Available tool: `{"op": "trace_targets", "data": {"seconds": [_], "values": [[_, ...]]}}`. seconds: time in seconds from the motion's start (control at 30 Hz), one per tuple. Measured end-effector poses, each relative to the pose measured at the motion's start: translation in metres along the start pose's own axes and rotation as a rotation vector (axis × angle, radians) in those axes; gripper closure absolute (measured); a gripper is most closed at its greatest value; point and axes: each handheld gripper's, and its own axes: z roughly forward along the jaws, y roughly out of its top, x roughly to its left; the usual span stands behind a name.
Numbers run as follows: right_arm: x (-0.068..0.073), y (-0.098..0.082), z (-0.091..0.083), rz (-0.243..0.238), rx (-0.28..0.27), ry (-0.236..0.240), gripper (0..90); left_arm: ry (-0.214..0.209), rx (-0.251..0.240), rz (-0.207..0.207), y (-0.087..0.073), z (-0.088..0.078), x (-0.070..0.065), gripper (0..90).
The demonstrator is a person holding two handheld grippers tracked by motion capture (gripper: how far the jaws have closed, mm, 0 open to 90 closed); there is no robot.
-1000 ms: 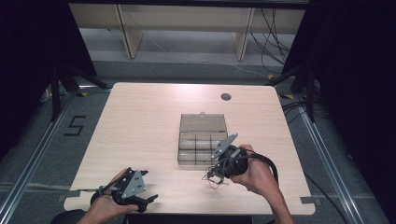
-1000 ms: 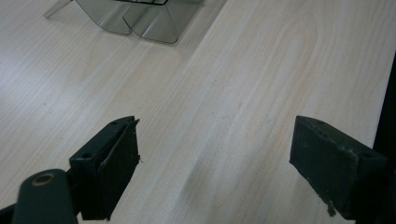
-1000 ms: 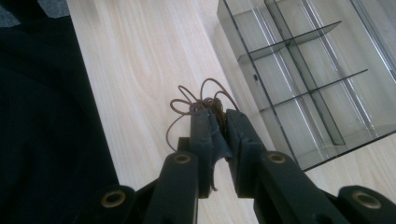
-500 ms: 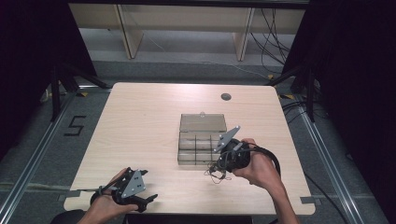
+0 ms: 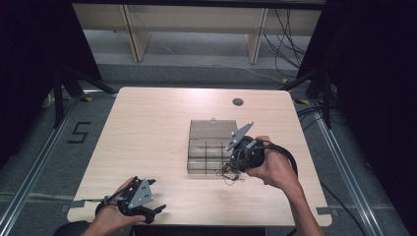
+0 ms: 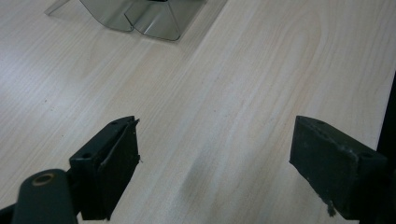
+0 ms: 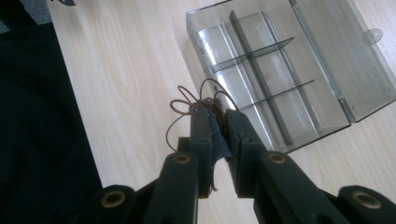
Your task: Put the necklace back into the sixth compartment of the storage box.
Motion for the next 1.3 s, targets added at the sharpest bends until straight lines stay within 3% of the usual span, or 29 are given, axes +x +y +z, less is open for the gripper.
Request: {"op": "trace_targets", "data": {"seconds": [0.07, 0.13, 0.17, 0.27, 0.33, 0.37, 0.63, 1.0, 1.07, 1.17, 1.3], "values": [[-0.004, 0.004, -0.003, -0.002, 0.002, -0.006, 82.1, 0.004, 0.012, 0.022, 0.001, -0.002, 0.001, 15.0], [-0.005, 0.005, -0.004, 0.008, 0.005, -0.006, 82.1, 0.006, 0.012, 0.021, 0.001, -0.002, 0.002, 15.0], [-0.007, 0.006, -0.005, 0.002, 0.002, -0.006, 82.1, -0.004, -0.008, -0.004, 0.000, -0.001, 0.000, 15.0], [-0.013, 0.010, -0.007, 0.001, 0.006, -0.012, 82.1, -0.003, -0.010, -0.001, 0.000, 0.000, 0.000, 15.0], [-0.015, 0.012, -0.007, 0.020, 0.017, -0.013, 82.1, 0.005, 0.015, 0.023, 0.001, -0.002, 0.002, 15.0], [-0.017, 0.013, -0.007, 0.014, 0.014, -0.018, 82.1, -0.004, -0.006, 0.001, 0.000, -0.001, 0.000, 15.0], [-0.035, 0.017, -0.002, 0.050, 0.031, -0.027, 82.1, 0.003, -0.012, -0.005, 0.000, 0.000, 0.000, 15.0], [-0.060, 0.020, 0.026, 0.096, 0.082, -0.021, 82.1, -0.002, -0.015, -0.003, 0.000, 0.000, 0.000, 15.0], [-0.062, 0.021, 0.028, 0.100, 0.089, -0.020, 82.1, 0.004, 0.004, 0.011, 0.001, -0.002, 0.001, 15.0], [-0.066, 0.020, 0.037, 0.115, 0.097, -0.001, 82.1, 0.001, -0.016, -0.002, 0.000, 0.000, 0.000, 15.0], [-0.073, 0.016, 0.049, 0.132, 0.121, 0.009, 82.0, 0.003, -0.002, 0.007, 0.000, -0.001, 0.001, 15.0]]}}
